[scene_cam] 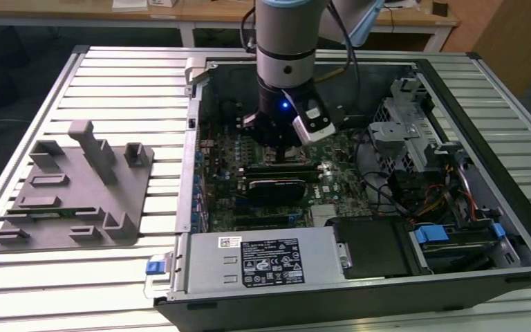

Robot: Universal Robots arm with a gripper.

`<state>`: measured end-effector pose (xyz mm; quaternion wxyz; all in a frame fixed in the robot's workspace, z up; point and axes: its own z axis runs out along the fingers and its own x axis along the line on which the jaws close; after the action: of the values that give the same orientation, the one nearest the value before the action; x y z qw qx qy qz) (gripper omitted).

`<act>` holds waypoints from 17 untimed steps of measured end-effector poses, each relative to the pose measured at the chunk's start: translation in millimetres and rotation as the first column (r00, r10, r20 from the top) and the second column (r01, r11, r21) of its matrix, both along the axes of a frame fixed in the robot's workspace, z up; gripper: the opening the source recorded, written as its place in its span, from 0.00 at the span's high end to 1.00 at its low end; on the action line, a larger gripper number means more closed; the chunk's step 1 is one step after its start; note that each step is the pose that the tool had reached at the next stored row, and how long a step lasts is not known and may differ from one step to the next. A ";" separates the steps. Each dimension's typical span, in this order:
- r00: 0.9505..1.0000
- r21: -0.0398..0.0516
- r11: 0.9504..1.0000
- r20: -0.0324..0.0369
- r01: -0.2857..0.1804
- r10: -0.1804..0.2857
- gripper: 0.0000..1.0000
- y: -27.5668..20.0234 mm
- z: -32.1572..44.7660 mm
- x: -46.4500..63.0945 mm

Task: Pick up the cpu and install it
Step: 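Install the second cpu locking lever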

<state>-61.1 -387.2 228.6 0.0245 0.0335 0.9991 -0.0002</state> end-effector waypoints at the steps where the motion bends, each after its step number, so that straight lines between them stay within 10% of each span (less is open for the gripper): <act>1: 1.000 0.000 1.000 0.000 0.000 0.000 0.89 0.0 -0.7 -1.1; 17: 1.000 0.012 1.000 0.000 -0.001 0.001 0.89 -3.3 -10.9 -11.4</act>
<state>-72.5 -390.5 217.6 0.0243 0.0333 0.9991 0.0058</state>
